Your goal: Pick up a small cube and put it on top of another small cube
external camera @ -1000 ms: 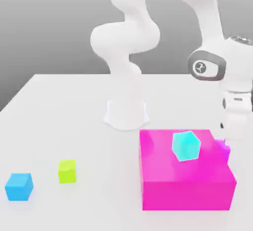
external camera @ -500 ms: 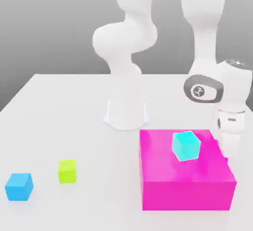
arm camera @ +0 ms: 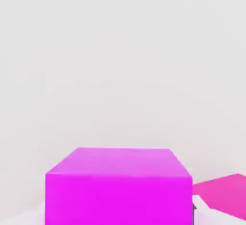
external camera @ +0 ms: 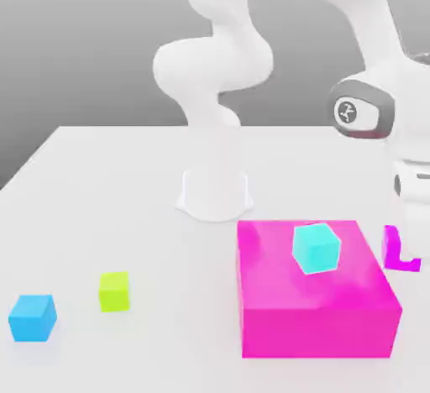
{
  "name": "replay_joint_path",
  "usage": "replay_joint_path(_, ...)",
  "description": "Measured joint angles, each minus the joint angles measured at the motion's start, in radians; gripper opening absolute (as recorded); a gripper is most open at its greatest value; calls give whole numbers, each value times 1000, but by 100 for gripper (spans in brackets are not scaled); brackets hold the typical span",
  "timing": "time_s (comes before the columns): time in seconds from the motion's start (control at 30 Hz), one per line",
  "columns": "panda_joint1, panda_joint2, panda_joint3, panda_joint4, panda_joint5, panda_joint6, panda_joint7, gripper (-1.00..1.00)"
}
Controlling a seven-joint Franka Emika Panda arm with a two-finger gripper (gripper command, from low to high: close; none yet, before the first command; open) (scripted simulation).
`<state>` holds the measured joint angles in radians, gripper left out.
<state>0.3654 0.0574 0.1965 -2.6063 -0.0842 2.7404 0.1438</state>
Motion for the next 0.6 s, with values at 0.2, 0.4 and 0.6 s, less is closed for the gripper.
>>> replay_joint_path(0.2, -277, -62, -132, -28, -19, -54, -195, -100)
replay_joint_path(0.4, -492, -148, -261, -123, -10, -79, -390, -100)
replay_joint_path(0.6, -628, -221, -427, -227, -2, -71, -566, -100)
